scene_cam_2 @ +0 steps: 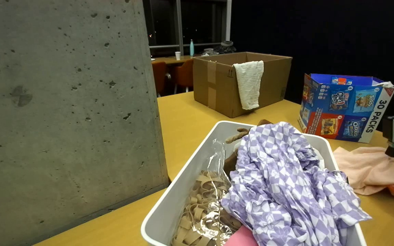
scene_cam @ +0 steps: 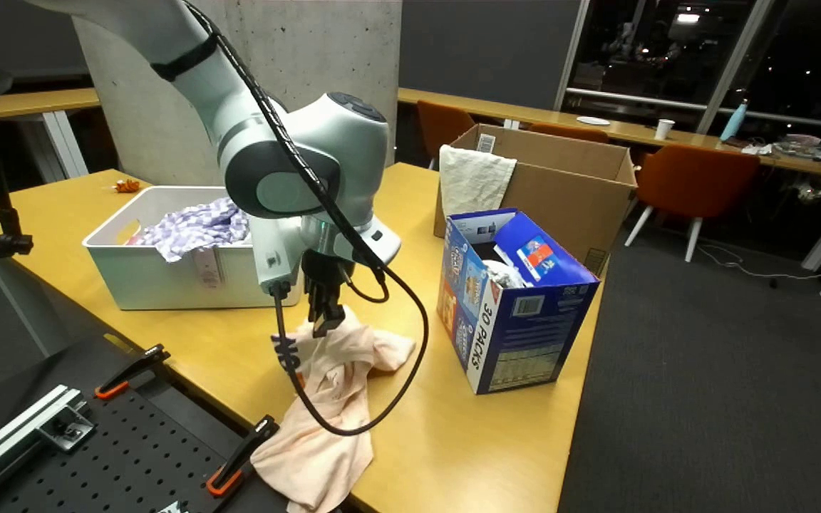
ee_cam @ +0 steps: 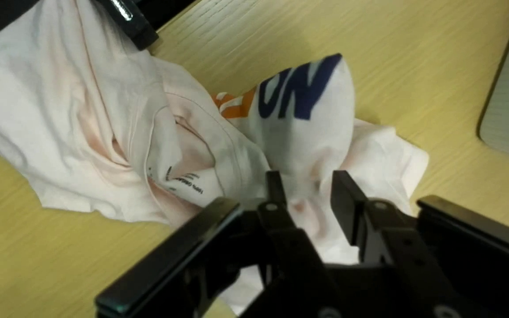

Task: Put the shirt over the spice cup, then put them both in the box

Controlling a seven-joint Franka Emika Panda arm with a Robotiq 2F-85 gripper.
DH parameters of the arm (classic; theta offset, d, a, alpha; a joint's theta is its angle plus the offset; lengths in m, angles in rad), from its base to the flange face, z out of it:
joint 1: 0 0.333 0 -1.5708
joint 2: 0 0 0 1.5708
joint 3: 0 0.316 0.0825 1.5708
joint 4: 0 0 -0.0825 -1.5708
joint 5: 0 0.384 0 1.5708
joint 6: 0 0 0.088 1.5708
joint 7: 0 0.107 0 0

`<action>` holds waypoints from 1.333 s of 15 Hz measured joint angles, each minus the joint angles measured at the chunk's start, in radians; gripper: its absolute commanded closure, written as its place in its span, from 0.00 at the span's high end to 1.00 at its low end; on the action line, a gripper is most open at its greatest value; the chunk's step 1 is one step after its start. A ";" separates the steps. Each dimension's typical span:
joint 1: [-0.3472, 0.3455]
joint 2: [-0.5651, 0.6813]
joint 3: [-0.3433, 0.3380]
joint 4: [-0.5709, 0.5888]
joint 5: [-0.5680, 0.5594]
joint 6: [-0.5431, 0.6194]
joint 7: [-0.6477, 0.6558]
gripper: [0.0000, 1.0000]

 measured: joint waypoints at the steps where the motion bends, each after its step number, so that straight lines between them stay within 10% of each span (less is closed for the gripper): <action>1: 0.001 0.007 0.001 0.007 0.000 -0.002 -0.001 0.73; 5: 0.001 0.050 0.002 0.029 0.000 -0.003 -0.004 0.99; 20: 0.001 0.309 0.028 0.212 0.001 -0.010 -0.004 1.00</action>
